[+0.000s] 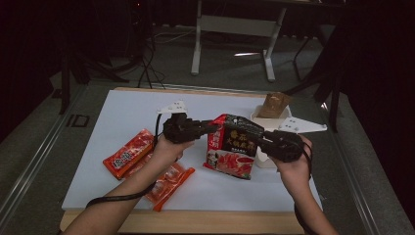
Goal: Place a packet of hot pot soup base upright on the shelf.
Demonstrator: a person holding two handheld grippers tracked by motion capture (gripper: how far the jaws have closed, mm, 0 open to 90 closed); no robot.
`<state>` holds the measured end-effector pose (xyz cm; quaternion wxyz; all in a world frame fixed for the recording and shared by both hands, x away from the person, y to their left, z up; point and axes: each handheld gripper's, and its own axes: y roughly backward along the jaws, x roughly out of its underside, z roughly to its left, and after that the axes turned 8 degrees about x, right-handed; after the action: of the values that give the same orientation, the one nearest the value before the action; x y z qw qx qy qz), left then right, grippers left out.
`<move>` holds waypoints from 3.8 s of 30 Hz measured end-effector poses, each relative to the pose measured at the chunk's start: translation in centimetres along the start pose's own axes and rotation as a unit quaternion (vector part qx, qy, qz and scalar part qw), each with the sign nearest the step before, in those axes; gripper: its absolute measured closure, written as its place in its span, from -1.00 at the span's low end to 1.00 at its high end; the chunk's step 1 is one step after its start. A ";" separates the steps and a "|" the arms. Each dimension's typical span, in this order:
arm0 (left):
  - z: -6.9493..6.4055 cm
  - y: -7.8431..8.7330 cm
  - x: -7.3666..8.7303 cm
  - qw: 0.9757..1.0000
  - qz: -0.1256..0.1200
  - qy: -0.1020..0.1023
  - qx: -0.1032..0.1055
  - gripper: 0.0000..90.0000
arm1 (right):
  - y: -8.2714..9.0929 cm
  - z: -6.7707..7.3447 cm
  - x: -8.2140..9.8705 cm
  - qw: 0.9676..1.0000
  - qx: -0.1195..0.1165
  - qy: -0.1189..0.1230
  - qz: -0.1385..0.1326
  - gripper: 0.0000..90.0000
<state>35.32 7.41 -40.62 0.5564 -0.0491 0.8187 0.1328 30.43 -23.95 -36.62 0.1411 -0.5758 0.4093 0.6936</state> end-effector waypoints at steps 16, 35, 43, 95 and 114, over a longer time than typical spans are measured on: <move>-0.1 1.8 1.1 1.000 0.005 0.015 0.015 -0.46 | 1.4 -0.8 -1.7 1.000 0.007 0.005 -0.023 0.71; -1.9 4.3 4.9 1.000 0.016 -0.009 -0.023 -0.98 | 2.1 -3.4 -3.7 0.998 0.041 -0.001 -0.039 0.70; -2.6 5.3 6.5 0.999 0.029 -0.019 -0.035 -0.98 | 2.4 -5.2 -4.2 0.997 0.063 -0.006 -0.043 0.70; -3.2 9.5 13.3 0.994 0.058 -0.015 -0.090 -0.98 | -2.3 -17.9 -1.3 0.988 0.155 -0.015 -0.003 0.69; -3.1 9.8 13.5 0.994 0.052 -0.010 -0.094 -0.98 | -3.3 -18.1 1.0 0.996 0.090 -0.016 -0.008 0.62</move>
<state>25.22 16.89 -50.40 0.5496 -0.0574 0.7988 0.2378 44.69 -35.39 -38.89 0.2049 -0.5529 0.4633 0.6616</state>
